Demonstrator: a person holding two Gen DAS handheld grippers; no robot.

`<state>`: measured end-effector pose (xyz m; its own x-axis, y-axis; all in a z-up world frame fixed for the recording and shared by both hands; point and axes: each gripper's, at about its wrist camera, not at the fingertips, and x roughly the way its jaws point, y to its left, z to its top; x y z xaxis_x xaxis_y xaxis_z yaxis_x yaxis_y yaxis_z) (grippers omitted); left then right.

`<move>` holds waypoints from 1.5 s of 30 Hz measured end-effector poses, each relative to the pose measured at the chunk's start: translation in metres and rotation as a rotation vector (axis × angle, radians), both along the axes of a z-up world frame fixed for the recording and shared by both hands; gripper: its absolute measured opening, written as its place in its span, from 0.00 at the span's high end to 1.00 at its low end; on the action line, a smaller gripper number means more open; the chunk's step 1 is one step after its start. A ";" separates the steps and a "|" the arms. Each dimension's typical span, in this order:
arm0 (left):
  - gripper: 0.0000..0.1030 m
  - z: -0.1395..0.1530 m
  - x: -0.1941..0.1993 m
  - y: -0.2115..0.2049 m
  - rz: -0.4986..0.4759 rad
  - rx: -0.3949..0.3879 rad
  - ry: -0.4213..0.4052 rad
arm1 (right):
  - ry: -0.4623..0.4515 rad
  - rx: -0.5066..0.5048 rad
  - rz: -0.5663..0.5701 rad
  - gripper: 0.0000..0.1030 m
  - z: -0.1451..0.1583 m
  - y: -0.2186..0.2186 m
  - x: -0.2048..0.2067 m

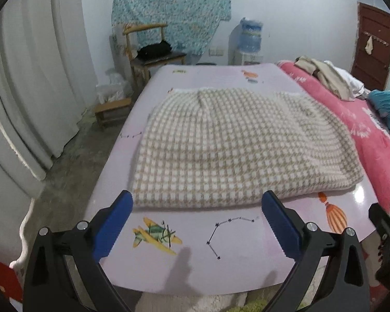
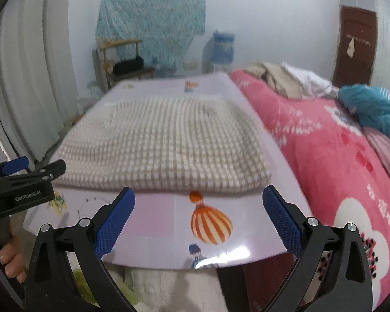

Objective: Fold large clothes

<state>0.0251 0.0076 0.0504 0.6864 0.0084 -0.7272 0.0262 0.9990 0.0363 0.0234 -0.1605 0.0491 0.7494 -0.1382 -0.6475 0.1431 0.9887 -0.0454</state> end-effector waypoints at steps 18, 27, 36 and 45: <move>0.05 -0.029 0.012 0.005 0.038 0.009 0.146 | 0.170 0.039 0.020 0.08 -0.027 0.012 0.027; 0.05 -0.031 0.013 0.004 0.031 0.006 0.154 | 0.188 0.040 0.027 0.08 -0.030 0.015 0.030; 0.05 -0.031 0.013 0.003 0.028 0.003 0.153 | 0.195 0.040 0.024 0.08 -0.030 0.014 0.030; 0.05 -0.031 0.013 0.002 0.027 0.004 0.152 | 0.198 0.040 0.016 0.08 -0.030 0.008 0.032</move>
